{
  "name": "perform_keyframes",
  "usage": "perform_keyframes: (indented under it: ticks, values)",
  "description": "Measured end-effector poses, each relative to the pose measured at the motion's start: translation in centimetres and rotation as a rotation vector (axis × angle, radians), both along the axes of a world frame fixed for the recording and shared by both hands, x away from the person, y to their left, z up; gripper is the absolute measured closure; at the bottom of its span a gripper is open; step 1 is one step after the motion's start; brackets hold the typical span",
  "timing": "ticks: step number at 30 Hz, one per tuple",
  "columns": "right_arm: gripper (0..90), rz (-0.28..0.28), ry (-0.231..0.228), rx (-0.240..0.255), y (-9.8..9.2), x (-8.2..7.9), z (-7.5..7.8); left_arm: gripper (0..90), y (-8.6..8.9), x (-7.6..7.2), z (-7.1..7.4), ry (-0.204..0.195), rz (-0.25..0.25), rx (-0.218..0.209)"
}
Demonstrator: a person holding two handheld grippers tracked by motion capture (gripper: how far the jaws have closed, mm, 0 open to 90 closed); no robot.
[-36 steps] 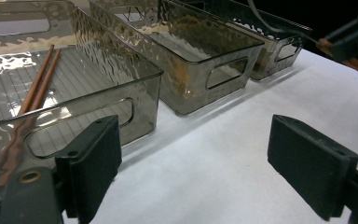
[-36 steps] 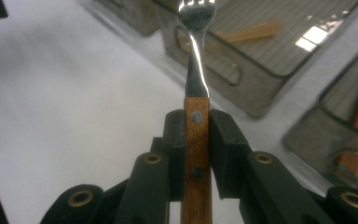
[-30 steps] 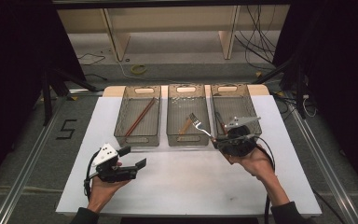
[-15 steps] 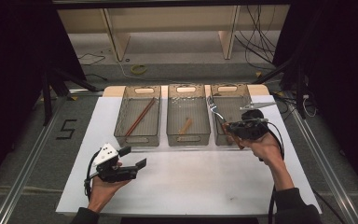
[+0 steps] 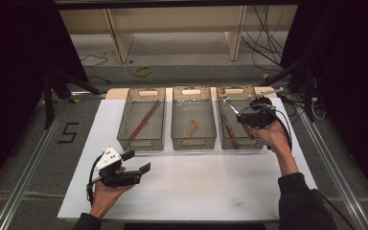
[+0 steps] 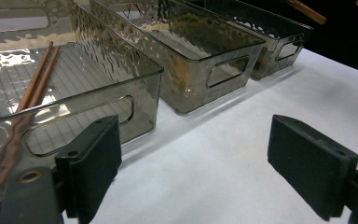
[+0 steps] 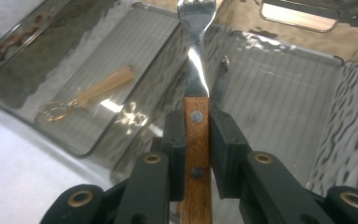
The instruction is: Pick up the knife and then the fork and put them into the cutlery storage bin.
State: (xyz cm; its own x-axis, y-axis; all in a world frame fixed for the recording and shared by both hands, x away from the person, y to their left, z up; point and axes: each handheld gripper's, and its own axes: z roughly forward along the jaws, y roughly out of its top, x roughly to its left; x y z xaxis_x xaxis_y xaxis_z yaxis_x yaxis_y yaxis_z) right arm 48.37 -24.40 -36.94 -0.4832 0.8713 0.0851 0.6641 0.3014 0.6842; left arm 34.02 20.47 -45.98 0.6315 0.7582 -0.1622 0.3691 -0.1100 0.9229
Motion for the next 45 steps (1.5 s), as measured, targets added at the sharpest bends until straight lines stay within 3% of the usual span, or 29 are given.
perform_keyframes:
  ticks: [19, 40, 43, 45]
  values:
    - [77.8, -0.1, 0.061, -0.039, -0.3, 4.1, -0.9, 16.8, 0.0, 0.0, 0.0, 0.0, -0.002, -0.001]
    - [77.3, -0.125, 0.137, -0.089, 0.7, 5.5, -3.0, 16.8, 0.0, 0.0, 0.0, 0.002, -0.003, 0.002]
    - [74.4, -0.126, 0.154, -0.078, 0.9, 5.7, -3.2, 16.8, 0.0, 0.0, 0.0, 0.002, -0.004, 0.002]
    - [64.1, -0.119, 0.154, -0.064, 1.0, 5.7, -3.2, 16.8, 0.0, 0.0, 0.0, 0.001, -0.004, 0.002]
